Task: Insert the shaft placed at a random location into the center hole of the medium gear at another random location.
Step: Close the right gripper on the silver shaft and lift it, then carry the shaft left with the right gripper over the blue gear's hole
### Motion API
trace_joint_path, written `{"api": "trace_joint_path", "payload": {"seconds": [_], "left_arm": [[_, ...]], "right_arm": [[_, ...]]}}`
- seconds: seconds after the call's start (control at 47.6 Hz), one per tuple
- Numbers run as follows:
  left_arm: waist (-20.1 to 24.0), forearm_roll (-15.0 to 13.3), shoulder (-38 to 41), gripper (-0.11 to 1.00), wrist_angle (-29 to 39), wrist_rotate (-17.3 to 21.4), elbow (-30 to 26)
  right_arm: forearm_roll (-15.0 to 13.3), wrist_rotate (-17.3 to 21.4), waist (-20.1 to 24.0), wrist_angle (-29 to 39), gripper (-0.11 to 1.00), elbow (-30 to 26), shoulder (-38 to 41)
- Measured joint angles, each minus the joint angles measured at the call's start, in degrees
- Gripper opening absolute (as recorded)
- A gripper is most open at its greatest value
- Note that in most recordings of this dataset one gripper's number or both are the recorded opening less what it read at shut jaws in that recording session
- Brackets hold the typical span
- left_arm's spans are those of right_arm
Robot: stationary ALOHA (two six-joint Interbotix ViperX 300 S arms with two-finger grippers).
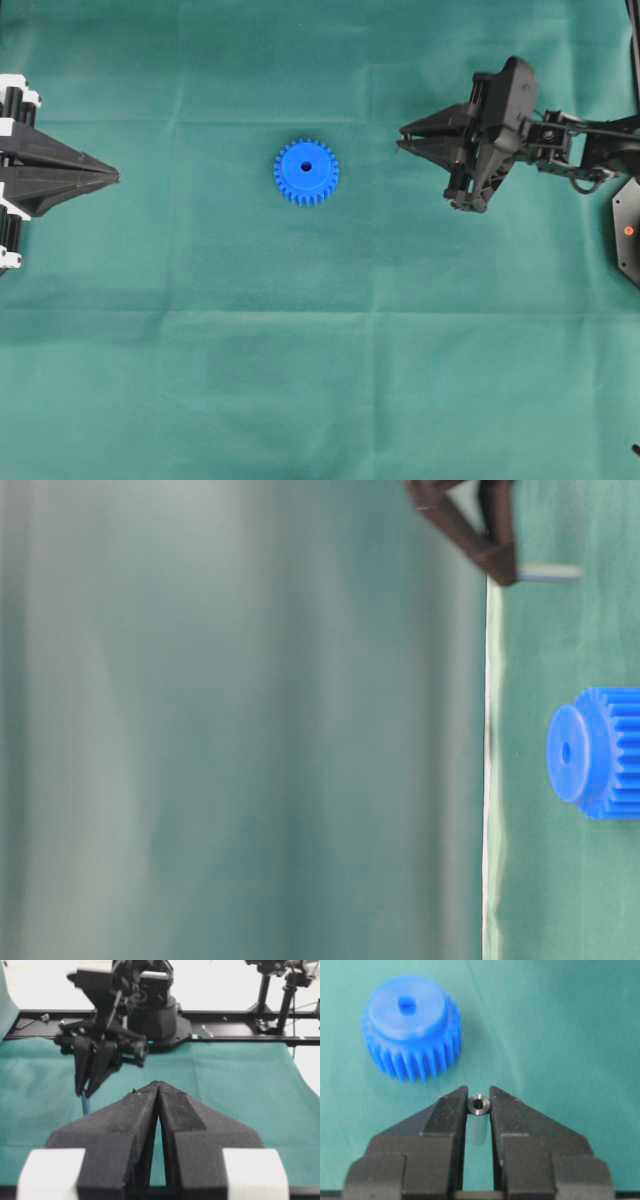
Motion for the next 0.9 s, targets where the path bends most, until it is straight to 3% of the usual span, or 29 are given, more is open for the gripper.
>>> {"api": "trace_joint_path", "payload": {"seconds": [0.336, 0.904], "left_arm": [[0.0, -0.1, 0.0, 0.00, 0.0, 0.0, 0.0], [0.0, -0.1, 0.0, 0.00, 0.0, 0.0, 0.0]], "right_arm": [[-0.2, -0.1, 0.0, 10.5, 0.13, -2.2, -9.8], [-0.3, -0.1, 0.3, 11.8, 0.13, -2.7, -10.5]]}}
